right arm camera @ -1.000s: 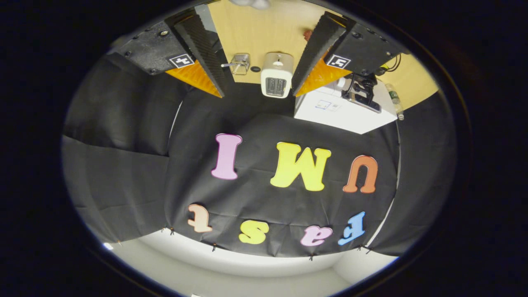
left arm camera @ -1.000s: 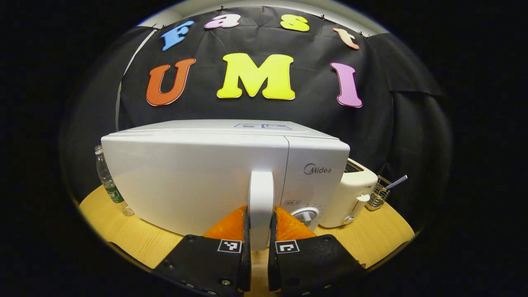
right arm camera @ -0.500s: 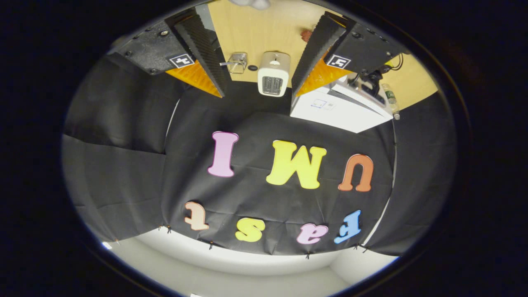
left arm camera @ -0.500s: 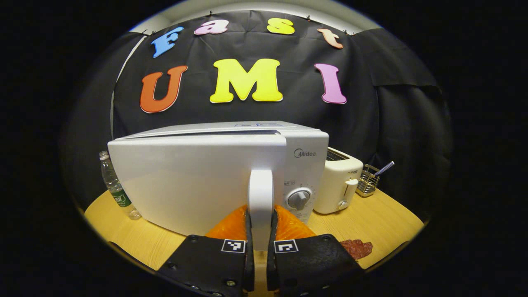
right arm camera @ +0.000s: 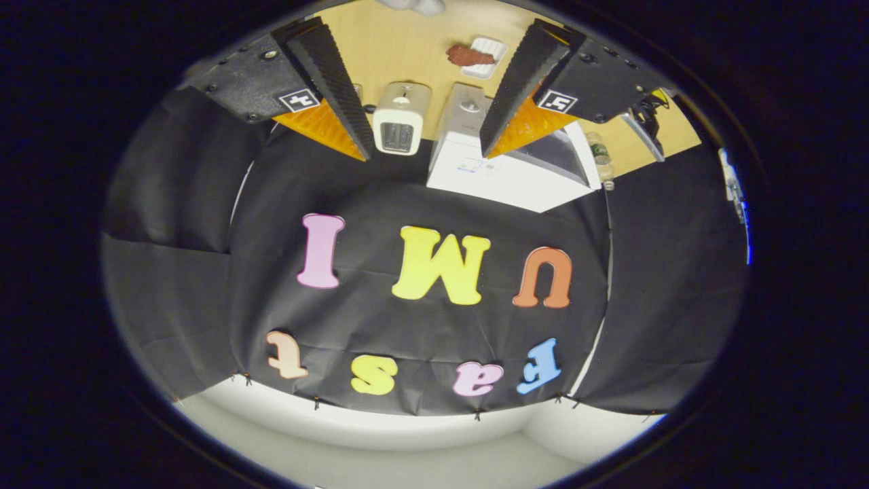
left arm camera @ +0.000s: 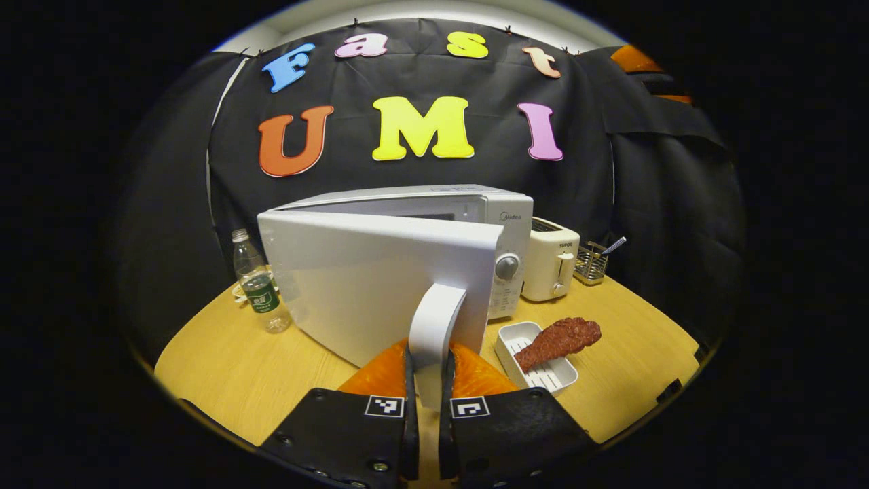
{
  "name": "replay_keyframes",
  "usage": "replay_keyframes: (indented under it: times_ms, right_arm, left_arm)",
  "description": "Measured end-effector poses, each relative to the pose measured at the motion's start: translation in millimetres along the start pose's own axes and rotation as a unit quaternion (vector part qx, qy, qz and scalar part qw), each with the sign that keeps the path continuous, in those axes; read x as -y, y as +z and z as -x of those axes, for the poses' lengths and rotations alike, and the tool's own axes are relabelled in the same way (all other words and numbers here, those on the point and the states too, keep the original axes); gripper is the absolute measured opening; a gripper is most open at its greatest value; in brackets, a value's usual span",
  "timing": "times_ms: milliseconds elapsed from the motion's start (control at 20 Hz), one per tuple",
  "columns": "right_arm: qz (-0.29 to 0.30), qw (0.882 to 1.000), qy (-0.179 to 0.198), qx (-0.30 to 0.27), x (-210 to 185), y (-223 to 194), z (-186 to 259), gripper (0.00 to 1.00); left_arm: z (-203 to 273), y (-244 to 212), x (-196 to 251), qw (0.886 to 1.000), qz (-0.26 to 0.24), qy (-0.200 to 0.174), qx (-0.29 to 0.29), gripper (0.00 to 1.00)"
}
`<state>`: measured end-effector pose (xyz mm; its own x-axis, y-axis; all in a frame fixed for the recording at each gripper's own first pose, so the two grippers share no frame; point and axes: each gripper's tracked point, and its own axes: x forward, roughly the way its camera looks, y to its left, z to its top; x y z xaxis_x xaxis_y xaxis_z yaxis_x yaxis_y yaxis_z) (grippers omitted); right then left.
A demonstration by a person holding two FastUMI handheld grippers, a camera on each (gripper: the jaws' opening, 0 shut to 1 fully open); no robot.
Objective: Open the microwave oven with the left hand, put the food in, and close the microwave oven.
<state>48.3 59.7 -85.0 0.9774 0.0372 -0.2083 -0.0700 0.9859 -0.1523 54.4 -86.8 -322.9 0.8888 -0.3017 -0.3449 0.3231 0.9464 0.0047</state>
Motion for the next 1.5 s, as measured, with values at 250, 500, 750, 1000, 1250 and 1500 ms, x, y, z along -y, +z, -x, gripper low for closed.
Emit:
replay_keyframes:
  times_ms: [250,500,750,1000,1250,1500]
  right_arm:
    - [-0.007,1.000,0.029,0.004,-37.5,1.5,-0.7,1.00]
    - [-0.014,0.999,0.049,-0.002,-72.9,0.4,-3.6,0.96]
    - [-0.014,0.998,0.062,-0.005,-102.9,0.3,-6.3,1.00]
    - [-0.009,0.998,0.070,-0.002,-124.7,1.2,-8.2,1.00]
    - [-0.008,0.998,0.065,-0.011,-128.1,-6.7,-11.7,0.96]
    - [-0.005,0.998,0.055,-0.022,-121.1,-20.4,-14.6,1.00]
  left_arm:
    - [35.0,-15.4,-39.3,1.000,0.009,0.023,-0.013,0.11]
    - [65.5,-30.3,-89.2,0.998,0.016,0.055,-0.027,0.11]
    - [86.8,-42.5,-135.5,0.996,0.047,0.073,-0.036,0.11]
    - [91.8,-46.0,-156.4,0.996,0.067,0.053,-0.034,0.40]
    - [95.7,-47.3,-177.1,0.997,0.038,0.065,-0.035,0.76]
    - [101.4,-52.4,-192.1,0.996,0.034,0.069,-0.043,0.97]
